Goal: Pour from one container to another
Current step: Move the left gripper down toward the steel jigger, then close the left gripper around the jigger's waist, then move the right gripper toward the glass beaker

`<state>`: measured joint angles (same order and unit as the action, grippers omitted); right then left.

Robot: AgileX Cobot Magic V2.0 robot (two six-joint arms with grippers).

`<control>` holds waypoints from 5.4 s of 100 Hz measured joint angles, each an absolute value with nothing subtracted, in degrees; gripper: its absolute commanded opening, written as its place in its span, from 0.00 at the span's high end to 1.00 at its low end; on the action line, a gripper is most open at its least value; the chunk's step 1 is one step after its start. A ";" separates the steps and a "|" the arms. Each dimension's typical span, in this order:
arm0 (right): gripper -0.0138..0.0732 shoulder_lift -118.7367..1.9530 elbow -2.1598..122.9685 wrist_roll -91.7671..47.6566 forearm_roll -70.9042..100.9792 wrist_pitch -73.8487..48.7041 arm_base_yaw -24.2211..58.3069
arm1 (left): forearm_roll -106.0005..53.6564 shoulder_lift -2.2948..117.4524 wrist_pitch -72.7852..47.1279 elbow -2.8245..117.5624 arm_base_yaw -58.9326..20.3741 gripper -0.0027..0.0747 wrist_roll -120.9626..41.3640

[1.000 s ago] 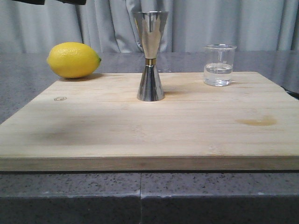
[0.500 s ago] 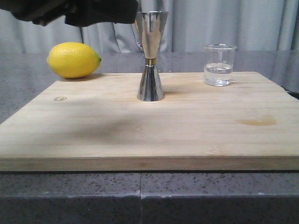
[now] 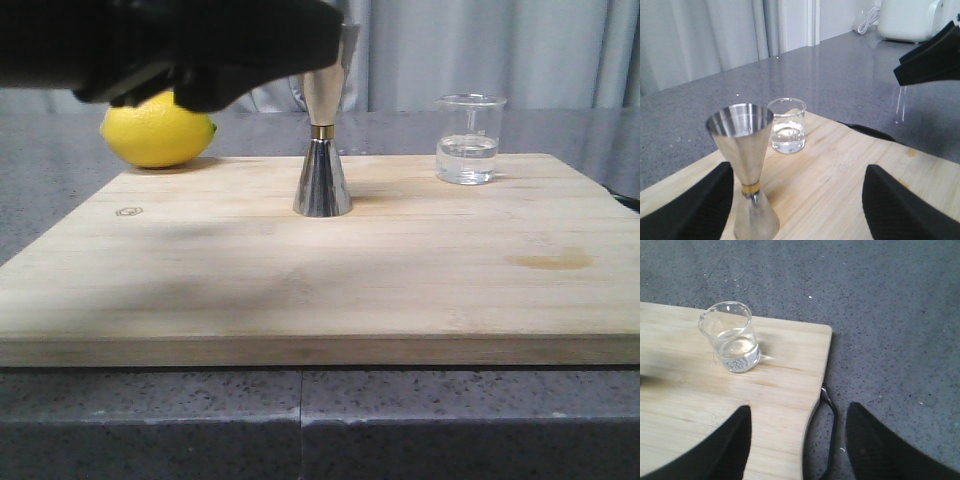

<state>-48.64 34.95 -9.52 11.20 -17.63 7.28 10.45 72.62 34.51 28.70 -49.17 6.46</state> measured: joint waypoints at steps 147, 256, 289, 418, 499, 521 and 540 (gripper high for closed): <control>0.43 -48.64 34.95 -10.30 11.20 -16.48 7.28 | 43.77 96.01 56.81 38.80 -30.31 0.33 28.56; 0.43 -48.64 34.95 -10.40 11.20 -15.03 7.28 | 46.78 100.72 57.24 43.02 -30.31 0.68 32.17; 0.43 -48.64 34.95 -10.40 11.20 -15.01 7.28 | 46.78 100.72 57.24 43.02 -30.31 0.77 32.17; 0.43 -48.64 34.95 -10.40 11.20 -14.43 7.28 | 49.10 100.72 60.38 43.02 -30.31 0.99 32.17; 0.43 -60.56 24.28 -11.47 11.58 14.61 18.93 | 52.28 100.72 62.39 43.02 -30.31 0.99 33.63; 0.43 -68.06 24.28 -11.47 11.58 23.96 21.93 | 53.17 99.79 62.39 43.02 -30.31 0.99 34.55; 0.35 -73.47 24.28 -11.47 11.58 30.29 23.18 | 53.71 99.35 62.43 43.02 -30.31 0.99 34.68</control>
